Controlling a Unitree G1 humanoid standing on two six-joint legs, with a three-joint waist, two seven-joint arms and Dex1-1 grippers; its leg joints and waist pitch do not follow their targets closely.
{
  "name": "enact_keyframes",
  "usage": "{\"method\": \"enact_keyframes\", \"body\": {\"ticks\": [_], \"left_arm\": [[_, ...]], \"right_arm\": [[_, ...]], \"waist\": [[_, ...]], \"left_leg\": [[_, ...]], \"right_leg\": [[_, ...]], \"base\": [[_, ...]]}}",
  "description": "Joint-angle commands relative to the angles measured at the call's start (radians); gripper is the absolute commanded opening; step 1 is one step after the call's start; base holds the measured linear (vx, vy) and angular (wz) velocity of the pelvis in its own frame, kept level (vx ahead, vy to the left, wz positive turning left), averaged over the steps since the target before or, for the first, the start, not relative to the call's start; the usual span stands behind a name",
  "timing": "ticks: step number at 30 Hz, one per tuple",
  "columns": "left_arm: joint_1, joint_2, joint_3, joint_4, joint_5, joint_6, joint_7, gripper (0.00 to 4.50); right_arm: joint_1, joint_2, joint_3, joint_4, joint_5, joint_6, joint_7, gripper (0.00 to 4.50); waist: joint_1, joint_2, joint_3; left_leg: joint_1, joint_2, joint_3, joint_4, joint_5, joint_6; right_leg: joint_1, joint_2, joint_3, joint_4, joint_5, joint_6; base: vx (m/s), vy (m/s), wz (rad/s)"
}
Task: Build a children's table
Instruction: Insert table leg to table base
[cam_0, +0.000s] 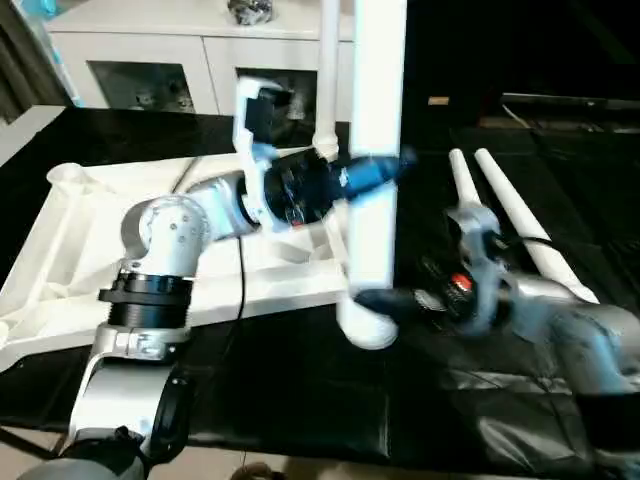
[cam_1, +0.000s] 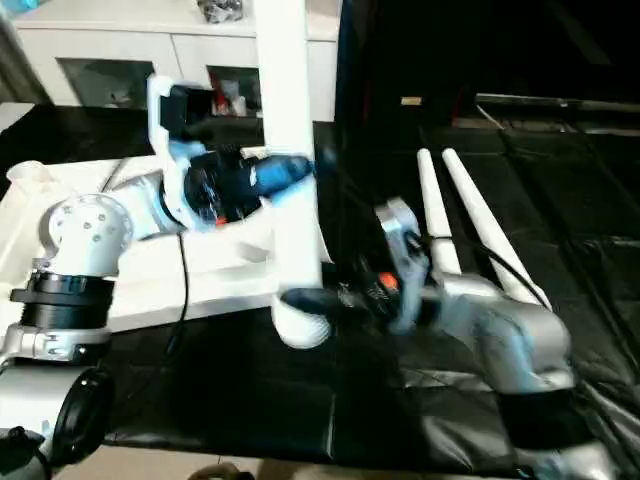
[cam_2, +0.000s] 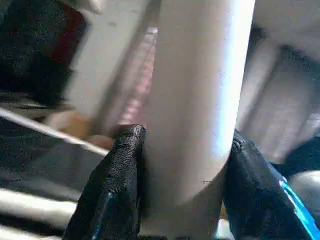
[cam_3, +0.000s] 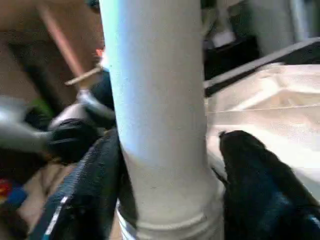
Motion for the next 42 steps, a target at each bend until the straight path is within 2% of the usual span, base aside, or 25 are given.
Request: {"method": "enact_keyframes", "body": {"ticks": [1,4,5,6,8,10,11,14,26,32,42], "left_arm": [[0.004,0.001,-0.012,-0.014,0.031,-0.019,0.027,1.93],[0.008,0.014,-0.051,-0.023,0.128,-0.083,0.116,1.91],[0.010,0.016,-0.062,-0.029,0.156,-0.107,0.143,1.87],[0.010,0.016,-0.062,-0.029,0.156,-0.107,0.143,1.86],[0.007,0.013,-0.068,-0.038,0.194,-0.112,0.223,1.85],[0.007,0.014,-0.082,-0.048,0.227,-0.118,0.264,1.85],[0.005,0.010,-0.085,-0.052,0.245,-0.117,0.299,1.85],[-0.001,-0.006,-0.083,-0.060,0.278,-0.117,0.381,1.85],[-0.008,-0.018,-0.105,-0.111,0.301,-0.116,0.442,1.85],[-0.003,-0.018,-0.118,-0.129,0.295,-0.108,0.428,1.85],[-0.006,-0.006,-0.143,-0.144,0.286,-0.108,0.399,1.85]], "right_arm": [[-0.015,0.006,-0.056,0.033,-0.036,-0.039,-0.069,3.47],[-0.011,0.021,-0.063,0.026,-0.049,-0.069,-0.095,3.67],[-0.010,0.029,-0.065,0.025,-0.060,-0.086,-0.107,3.91],[-0.010,0.029,-0.065,0.025,-0.060,-0.086,-0.107,4.00],[-0.011,0.047,-0.063,0.022,-0.080,-0.104,-0.150,4.12],[-0.014,0.058,-0.058,0.016,-0.087,-0.099,-0.178,4.18],[-0.015,0.067,-0.051,0.010,-0.099,-0.104,-0.196,4.18],[-0.016,0.086,-0.033,0.003,-0.130,-0.106,-0.244,4.18],[-0.056,0.111,-0.011,0.058,-0.181,-0.082,-0.314,4.18],[-0.078,0.105,0.004,0.080,-0.169,-0.042,-0.289,4.18],[-0.108,0.088,0.004,0.117,-0.163,-0.027,-0.243,4.18]], "waist": [[-0.002,-0.013,-0.083],[0.000,-0.014,-0.085],[-0.001,-0.020,-0.085],[0.000,-0.018,-0.086],[-0.003,-0.020,-0.086],[-0.002,-0.021,-0.086],[-0.003,-0.024,-0.087],[-0.005,-0.023,-0.084],[-0.005,-0.028,-0.083],[-0.005,-0.031,-0.084],[-0.005,-0.033,-0.084]], "left_leg": [[0.011,0.055,-0.031,-0.055,-0.065,0.048],[0.013,0.059,-0.032,-0.055,-0.053,0.049],[0.011,0.060,-0.033,-0.056,-0.047,0.050],[0.012,0.060,-0.033,-0.055,-0.046,0.049],[0.008,0.058,-0.032,-0.054,-0.036,0.053],[0.006,0.054,-0.031,-0.053,-0.039,0.057],[0.006,0.057,-0.033,-0.054,-0.032,0.056],[0.008,0.056,-0.031,-0.054,-0.042,0.054],[0.009,0.056,-0.030,-0.055,-0.038,0.054],[0.008,0.056,-0.030,-0.054,-0.033,0.056],[0.008,0.055,-0.030,-0.053,-0.033,0.054]], "right_leg": [[0.062,-0.095,0.062,-0.084,-0.253,-0.116],[0.060,-0.096,0.064,-0.078,-0.225,-0.118],[0.061,-0.096,0.064,-0.077,-0.214,-0.117],[0.061,-0.097,0.064,-0.075,-0.209,-0.119],[0.062,-0.097,0.064,-0.072,-0.189,-0.124],[0.065,-0.098,0.063,-0.074,-0.202,-0.121],[0.064,-0.097,0.063,-0.072,-0.199,-0.118],[0.061,-0.097,0.063,-0.077,-0.225,-0.113],[0.059,-0.097,0.065,-0.075,-0.222,-0.112],[0.060,-0.097,0.065,-0.072,-0.200,-0.116],[0.060,-0.097,0.065,-0.072,-0.206,-0.115]], "base": [[0.000,0.000,0.00],[0.000,0.000,0.00],[0.000,0.000,0.00],[0.000,0.000,0.00],[0.000,0.000,0.00],[0.000,0.000,0.00],[0.000,0.000,0.00],[0.000,0.000,0.00],[0.000,0.000,0.00],[0.000,0.000,0.00],[0.000,0.000,0.00]]}}
